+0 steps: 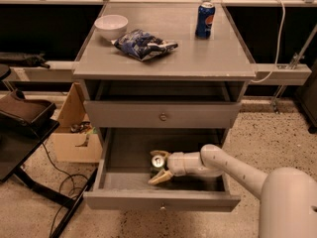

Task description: Pick green can from middle drawer and place on counter

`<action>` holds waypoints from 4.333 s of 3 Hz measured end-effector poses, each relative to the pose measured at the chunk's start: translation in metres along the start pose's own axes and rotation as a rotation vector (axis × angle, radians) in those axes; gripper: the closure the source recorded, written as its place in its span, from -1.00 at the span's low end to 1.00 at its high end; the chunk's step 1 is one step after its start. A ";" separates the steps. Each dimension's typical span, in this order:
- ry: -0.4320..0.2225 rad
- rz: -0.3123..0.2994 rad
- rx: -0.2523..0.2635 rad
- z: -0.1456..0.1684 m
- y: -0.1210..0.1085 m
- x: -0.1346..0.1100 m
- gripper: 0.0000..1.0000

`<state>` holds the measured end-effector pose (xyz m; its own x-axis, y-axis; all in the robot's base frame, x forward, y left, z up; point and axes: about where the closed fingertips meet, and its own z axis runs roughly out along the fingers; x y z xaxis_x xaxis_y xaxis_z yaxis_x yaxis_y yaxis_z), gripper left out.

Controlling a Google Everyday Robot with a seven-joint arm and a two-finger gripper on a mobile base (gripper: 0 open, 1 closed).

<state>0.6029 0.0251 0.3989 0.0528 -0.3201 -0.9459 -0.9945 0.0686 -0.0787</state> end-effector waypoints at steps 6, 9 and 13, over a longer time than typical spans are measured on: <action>-0.069 0.056 0.108 -0.203 0.023 -0.314 1.00; -0.171 0.097 0.390 -0.263 -0.119 -0.474 1.00; -0.204 0.219 0.693 -0.312 -0.241 -0.383 0.70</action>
Offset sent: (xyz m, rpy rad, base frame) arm -0.0836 -0.0518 0.1232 0.1207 0.0873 -0.0650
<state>0.7948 -0.1635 0.8783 -0.0574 -0.0540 -0.9969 -0.7035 0.7107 0.0020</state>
